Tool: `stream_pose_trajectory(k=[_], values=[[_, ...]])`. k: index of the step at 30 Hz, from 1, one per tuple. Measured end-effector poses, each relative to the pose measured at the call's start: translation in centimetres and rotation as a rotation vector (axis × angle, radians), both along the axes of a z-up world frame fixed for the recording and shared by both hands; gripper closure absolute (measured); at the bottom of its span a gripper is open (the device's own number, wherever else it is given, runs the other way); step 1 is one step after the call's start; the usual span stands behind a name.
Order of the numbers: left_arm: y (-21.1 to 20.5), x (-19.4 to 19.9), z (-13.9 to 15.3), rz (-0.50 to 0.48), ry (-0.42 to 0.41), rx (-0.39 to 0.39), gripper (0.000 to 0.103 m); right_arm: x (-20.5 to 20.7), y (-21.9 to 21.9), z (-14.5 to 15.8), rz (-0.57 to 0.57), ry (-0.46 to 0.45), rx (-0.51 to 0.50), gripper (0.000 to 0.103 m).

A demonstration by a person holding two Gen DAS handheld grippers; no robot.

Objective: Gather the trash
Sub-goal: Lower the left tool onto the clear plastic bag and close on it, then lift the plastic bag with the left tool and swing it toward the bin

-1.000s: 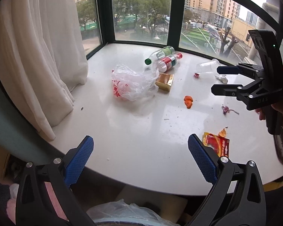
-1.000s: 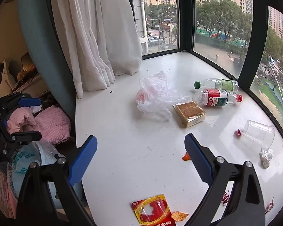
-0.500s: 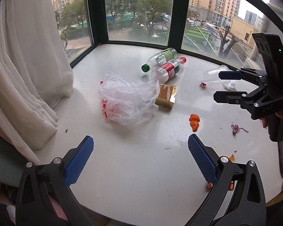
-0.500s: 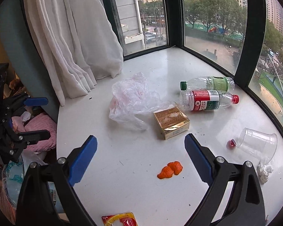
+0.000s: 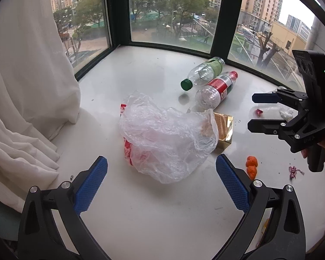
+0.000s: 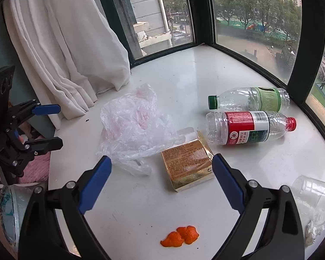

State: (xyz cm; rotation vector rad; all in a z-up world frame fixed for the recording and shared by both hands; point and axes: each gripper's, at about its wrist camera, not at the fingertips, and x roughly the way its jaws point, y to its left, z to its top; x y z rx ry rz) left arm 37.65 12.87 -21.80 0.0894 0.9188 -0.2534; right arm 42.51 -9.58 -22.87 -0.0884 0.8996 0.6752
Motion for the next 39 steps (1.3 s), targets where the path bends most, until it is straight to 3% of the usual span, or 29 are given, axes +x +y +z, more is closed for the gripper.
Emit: stream_pose_trajectory(k=[5,13,26,29,31,36,37,39], values=[[0.0,2.3,-1.7,-0.021,0.016,0.004,0.006,2.1,0.7,-1.4,0.010,0.048,0.035,0.012],[0.6,5.4,-3.4,-0.013,0.024,-0.055,0.006,3.9,1.9,-3.4,0.020,0.128,0.065,0.012],[1.6,7.8,-6.7,-0.011,0.081,-0.084,0.006,5.9,3.9,-6.0,0.010,0.194,0.080,0.013],[1.4,7.9,-7.0,-0.010,0.078,-0.069,0.006,5.8,4.2,-6.2,0.019,0.194,0.074,0.028],[1.3,8.0,-7.3,-0.017,0.078,-0.074,0.012,6.0,4.2,-6.4,0.020,0.200,0.078,0.036],[1.2,8.2,-7.8,-0.004,0.096,-0.071,0.048,6.1,4.5,-6.8,0.021,0.209,0.077,0.067],[1.3,8.2,-7.7,-0.002,0.097,-0.073,0.051,6.1,4.5,-6.8,0.022,0.210,0.079,0.073],[1.4,8.2,-7.8,-0.001,0.100,-0.076,0.064,6.1,4.6,-6.6,0.020,0.202,0.083,0.080]])
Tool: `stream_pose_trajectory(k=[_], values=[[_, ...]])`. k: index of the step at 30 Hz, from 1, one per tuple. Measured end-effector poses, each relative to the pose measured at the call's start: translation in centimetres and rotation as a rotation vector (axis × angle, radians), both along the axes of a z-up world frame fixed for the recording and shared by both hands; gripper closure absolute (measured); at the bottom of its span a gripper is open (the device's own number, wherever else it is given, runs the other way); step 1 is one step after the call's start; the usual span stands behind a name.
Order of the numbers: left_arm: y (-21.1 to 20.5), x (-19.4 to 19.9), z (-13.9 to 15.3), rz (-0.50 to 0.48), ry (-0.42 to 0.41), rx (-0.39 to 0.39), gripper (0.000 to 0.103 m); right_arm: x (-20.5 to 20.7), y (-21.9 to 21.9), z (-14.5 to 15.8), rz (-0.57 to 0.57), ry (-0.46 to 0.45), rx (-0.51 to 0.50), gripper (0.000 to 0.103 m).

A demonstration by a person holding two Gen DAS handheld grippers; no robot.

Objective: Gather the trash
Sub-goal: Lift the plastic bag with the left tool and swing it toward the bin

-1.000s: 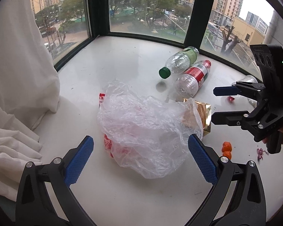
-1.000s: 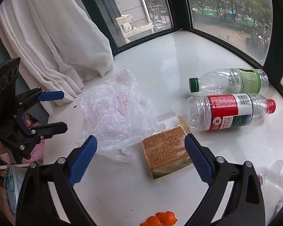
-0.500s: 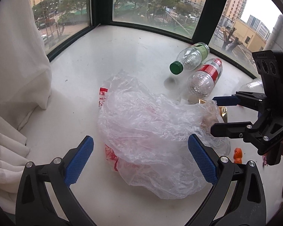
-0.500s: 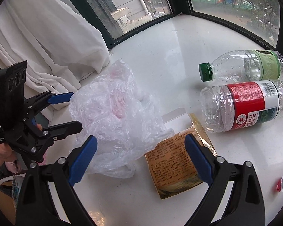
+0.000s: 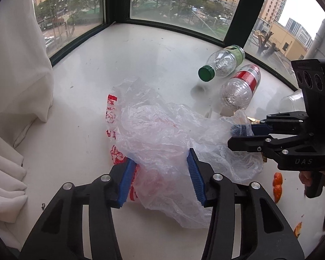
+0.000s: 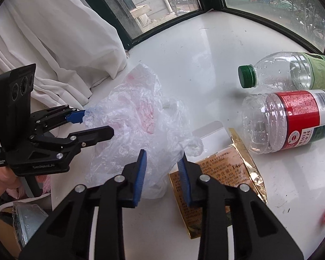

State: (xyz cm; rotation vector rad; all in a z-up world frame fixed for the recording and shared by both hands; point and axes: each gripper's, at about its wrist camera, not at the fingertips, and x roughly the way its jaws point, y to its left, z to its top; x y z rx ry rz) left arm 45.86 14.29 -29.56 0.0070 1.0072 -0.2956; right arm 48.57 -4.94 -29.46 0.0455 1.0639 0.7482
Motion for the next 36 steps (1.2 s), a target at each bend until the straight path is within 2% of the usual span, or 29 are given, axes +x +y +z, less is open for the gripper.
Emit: stream_pose_trajectory(k=[1,3,6,9,22,36], values=[[0.0,0.0,0.1,-0.003,-0.001,-0.002,0.068,0.0,0.1,0.1,0.000,-0.002,0.002,0.085],[-0.1,-0.2,0.4,-0.010,-0.006,0.002,0.082,-0.1,0.1,0.4,-0.004,-0.011,0.008,0.090],[-0.6,-0.3,0.8,-0.019,-0.017,0.005,0.093,-0.4,0.2,0.9,-0.001,-0.026,0.012,0.095],[-0.8,-0.6,1.6,-0.019,-0.028,0.002,0.097,-0.9,0.4,1.7,0.004,-0.044,0.010,0.096],[-1.4,-3.9,7.5,0.001,-0.096,-0.023,0.097,-4.6,-0.8,5.9,-0.005,-0.096,0.014,0.096],[-3.1,-10.0,13.1,-0.003,-0.143,-0.012,0.097,-10.2,-2.2,11.3,0.003,-0.166,-0.012,0.096]])
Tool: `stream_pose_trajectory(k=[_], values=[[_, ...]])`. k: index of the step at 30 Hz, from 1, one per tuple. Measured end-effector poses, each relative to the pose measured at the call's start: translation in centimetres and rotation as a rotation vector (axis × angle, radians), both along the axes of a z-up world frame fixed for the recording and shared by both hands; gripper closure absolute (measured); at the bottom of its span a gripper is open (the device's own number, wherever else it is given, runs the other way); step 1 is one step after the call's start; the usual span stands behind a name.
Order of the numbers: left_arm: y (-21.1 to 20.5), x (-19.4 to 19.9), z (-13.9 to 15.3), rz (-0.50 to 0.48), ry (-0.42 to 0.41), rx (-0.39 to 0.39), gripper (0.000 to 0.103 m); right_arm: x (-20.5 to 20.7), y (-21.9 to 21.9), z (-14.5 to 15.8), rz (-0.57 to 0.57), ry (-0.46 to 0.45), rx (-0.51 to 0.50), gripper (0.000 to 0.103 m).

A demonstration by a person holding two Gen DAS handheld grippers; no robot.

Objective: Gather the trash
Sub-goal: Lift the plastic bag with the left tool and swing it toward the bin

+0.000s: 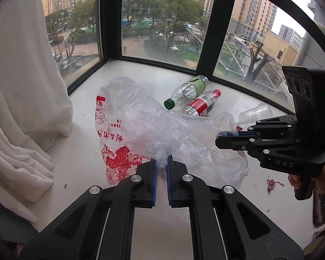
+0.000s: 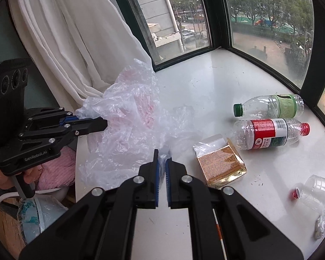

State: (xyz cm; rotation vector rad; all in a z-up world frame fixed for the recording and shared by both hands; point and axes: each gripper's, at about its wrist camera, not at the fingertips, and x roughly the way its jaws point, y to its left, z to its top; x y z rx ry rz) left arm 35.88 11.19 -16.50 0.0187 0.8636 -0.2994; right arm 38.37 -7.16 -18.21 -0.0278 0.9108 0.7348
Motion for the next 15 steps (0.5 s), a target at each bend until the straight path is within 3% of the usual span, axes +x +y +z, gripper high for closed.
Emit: stream_pose_trajectory(k=[15], values=[[-1.1,-7.8,4.2,-0.013,-0.037,0.006,0.097,-6.8,-0.7,3.0,0.001,-0.024,0.004,0.096]])
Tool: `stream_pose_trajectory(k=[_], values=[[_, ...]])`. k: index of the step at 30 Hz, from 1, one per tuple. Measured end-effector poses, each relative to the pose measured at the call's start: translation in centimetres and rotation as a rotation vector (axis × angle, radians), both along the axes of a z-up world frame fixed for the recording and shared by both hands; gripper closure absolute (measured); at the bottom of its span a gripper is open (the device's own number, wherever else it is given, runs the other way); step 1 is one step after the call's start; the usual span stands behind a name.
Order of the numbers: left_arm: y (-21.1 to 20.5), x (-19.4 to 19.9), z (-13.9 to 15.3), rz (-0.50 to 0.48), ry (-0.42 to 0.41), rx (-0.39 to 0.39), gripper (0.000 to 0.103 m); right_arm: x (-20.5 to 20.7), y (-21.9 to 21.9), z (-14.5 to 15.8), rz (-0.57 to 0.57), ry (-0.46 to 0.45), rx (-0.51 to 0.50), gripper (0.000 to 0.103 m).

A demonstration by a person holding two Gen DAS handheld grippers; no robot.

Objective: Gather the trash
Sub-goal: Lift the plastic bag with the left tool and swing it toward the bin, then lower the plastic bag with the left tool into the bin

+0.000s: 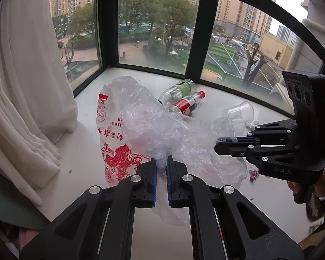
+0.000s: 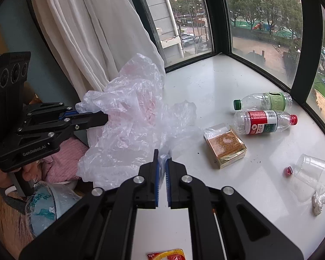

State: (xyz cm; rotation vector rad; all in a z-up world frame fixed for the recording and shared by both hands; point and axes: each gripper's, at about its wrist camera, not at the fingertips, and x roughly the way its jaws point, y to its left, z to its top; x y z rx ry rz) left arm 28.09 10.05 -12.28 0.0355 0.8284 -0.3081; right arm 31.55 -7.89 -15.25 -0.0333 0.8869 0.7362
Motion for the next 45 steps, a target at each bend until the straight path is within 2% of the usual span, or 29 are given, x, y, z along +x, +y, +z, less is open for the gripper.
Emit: stream_pose_trajectory(k=[8,18,20,29,37,45], values=[[1.1,-5.0,0.7,0.017,-0.003,0.015,0.097,-4.4,1.6,0.8,0.038,-0.005,-0.001,0.096],[3.8,-12.2,1.3,0.079,-0.002,0.026,0.097,-10.1,5.6,1.4,0.135,-0.024,-0.009,0.096],[4.7,-13.7,1.2,0.099,0.005,0.006,0.097,-11.3,6.6,1.2,0.160,-0.021,-0.017,0.096],[6.6,-19.5,0.4,0.136,0.029,0.013,0.097,-16.4,9.6,0.4,0.227,0.004,-0.046,0.096],[9.4,-24.5,0.3,0.192,0.055,-0.016,0.097,-21.2,12.7,0.0,0.296,0.004,-0.060,0.096],[11.4,-28.6,-0.4,0.210,0.071,-0.003,0.097,-25.2,16.4,-1.2,0.375,0.008,-0.100,0.096]])
